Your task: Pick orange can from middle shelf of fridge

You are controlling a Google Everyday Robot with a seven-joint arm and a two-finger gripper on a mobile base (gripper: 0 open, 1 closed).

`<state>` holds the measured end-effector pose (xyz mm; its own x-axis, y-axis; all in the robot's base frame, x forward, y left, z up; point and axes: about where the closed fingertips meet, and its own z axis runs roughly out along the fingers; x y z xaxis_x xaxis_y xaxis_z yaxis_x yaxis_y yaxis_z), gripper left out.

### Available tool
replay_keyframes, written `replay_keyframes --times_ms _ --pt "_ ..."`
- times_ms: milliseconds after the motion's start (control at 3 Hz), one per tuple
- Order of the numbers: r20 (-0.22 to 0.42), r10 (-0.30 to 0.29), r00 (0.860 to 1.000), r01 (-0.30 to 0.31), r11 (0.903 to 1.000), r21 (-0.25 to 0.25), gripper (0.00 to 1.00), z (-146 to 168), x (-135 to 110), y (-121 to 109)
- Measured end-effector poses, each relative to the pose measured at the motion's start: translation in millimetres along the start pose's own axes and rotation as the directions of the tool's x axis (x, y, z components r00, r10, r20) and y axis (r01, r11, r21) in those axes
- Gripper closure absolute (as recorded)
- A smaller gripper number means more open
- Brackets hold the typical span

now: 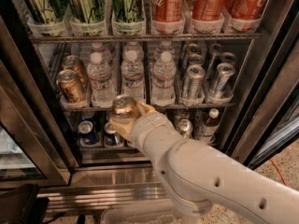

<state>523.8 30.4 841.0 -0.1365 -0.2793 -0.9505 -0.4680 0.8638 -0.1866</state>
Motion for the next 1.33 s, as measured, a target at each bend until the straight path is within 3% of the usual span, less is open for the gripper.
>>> replay_keyframes --times_ms 333,667,1000,1333 --pt "-0.011 0.002 1.000 -0.003 0.9977 -0.068 1.00 -28.8 13.6 8.6" --pt "-0.027 -0.036 0.999 0.031 0.9901 -0.137 1.00 -46.8 12.3 15.0" --pt "-0.045 -0.088 0.995 0.078 0.9788 -0.189 1.00 -63.5 3.1 12.0" --pt "-0.042 -0.136 0.990 0.121 0.9590 -0.256 1.00 -76.6 -11.5 3.7"
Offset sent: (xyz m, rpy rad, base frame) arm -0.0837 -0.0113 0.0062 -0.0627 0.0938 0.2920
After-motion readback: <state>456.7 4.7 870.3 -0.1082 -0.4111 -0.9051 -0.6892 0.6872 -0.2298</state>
